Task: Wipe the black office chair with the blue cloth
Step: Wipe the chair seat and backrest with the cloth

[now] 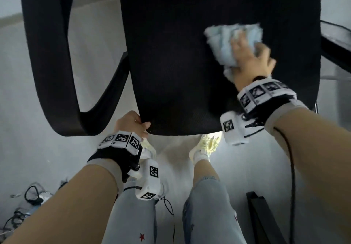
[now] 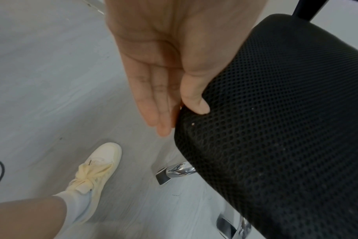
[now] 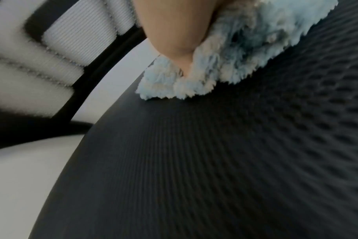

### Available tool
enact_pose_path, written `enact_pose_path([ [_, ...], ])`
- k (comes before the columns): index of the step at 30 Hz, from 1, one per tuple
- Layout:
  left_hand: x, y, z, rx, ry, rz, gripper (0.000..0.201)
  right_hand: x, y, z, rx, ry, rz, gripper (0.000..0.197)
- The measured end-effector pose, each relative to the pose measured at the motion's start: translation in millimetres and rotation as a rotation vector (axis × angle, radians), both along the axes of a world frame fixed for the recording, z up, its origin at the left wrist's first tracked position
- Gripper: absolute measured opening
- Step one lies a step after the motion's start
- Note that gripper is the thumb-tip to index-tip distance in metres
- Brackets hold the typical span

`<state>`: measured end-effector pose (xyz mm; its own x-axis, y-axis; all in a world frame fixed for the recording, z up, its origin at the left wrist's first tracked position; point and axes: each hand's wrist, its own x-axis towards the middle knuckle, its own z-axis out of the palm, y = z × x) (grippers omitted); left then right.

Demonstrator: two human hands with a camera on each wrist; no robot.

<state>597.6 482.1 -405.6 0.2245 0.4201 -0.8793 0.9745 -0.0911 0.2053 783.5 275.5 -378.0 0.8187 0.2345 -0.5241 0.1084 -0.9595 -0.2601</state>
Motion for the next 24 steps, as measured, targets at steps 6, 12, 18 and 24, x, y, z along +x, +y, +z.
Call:
enact_pose_path([
  [6, -4, -3, -7, 0.08, 0.031, -0.04, 0.025, -40, 27, -13, -0.122, -0.004, -0.275, 0.077],
  [12, 5, -7, 0, 0.104, 0.087, -0.088, 0.017, -106, 4, -24, 0.275, -0.066, 0.595, 0.075],
  [18, 1, -17, -8, 0.162, 0.072, -0.091, 0.017, -51, -102, -9, -0.044, -0.061, -0.314, 0.073],
  [24, -7, -26, -11, 0.206, 0.093, -0.076, 0.01, -88, -59, -15, -0.045, 0.007, -0.356, 0.076],
])
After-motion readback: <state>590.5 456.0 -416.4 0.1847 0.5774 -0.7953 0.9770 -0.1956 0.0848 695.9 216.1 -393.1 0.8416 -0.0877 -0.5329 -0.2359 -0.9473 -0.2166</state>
